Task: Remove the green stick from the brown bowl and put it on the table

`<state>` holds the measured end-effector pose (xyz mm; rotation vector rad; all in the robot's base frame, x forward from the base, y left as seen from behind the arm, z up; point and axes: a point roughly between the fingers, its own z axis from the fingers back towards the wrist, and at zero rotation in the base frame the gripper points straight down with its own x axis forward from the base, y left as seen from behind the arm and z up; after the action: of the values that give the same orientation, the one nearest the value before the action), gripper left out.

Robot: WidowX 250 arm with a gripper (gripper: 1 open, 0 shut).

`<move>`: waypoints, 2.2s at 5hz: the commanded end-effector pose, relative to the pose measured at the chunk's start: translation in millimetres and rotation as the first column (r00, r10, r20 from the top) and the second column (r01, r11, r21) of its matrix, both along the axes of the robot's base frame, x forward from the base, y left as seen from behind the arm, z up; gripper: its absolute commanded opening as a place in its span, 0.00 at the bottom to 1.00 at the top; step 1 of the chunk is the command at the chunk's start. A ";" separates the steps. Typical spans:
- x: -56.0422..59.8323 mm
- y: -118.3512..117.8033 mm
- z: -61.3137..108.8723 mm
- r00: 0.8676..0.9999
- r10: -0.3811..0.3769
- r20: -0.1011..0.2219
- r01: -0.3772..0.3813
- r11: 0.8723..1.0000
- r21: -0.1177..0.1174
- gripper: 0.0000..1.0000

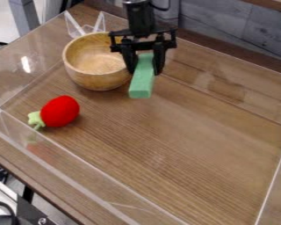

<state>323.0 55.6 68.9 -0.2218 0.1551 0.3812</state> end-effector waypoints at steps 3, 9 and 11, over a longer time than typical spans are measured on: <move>-11.2 -35.6 10.0 0.984 -0.165 0.064 0.164 0.986 0.014 0.00; -64.8 -81.6 -22.4 0.905 -0.423 0.055 0.419 0.905 0.069 0.00; -54.9 -68.7 -32.7 0.929 -0.360 0.088 0.352 0.931 0.099 0.00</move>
<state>257.6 -15.3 25.7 -0.1310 0.1237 0.0126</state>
